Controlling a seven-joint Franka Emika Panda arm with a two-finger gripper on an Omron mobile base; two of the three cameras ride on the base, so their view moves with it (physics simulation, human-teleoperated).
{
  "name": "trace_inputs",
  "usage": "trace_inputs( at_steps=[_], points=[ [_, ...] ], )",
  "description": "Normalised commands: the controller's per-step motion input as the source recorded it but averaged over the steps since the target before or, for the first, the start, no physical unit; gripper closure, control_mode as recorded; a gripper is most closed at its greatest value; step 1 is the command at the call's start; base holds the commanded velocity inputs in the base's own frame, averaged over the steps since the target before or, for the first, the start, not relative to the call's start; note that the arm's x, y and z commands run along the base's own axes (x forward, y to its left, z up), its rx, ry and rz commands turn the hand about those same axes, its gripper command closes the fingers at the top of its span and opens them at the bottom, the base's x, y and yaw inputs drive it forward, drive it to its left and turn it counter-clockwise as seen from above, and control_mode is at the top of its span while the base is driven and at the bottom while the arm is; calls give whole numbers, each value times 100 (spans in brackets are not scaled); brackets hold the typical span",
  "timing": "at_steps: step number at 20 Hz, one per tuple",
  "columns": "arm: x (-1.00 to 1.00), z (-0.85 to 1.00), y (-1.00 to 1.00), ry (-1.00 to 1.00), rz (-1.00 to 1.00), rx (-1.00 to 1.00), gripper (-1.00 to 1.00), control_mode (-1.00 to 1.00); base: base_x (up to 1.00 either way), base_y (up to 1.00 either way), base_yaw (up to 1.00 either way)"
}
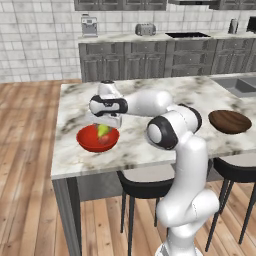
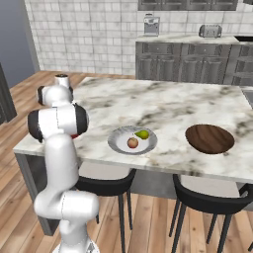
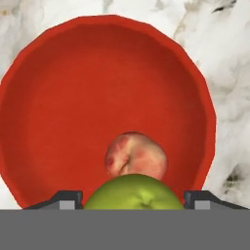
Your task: Take the fruits from the plate on the dining counter and place two fruits in each bowl.
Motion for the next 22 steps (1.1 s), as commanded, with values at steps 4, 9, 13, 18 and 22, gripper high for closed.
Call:
trace_inputs(
  at_steps=[4, 9, 13, 18, 22],
  points=[
    [0, -21, 11, 0, 10, -5, 100, -100, 0, 0, 0],
    [0, -12, 0, 0, 7, -2, -100, -100, 0, 0, 0],
    [3, -1, 0, 0, 4, 0, -100, -100, 0, 0, 0],
    [20, 0, 0, 0, 3, 0, -100, -100, 0, 0, 0],
    [17, 15, -16, 0, 2, 0, -100, -100, 0, 0, 0]
  ],
)
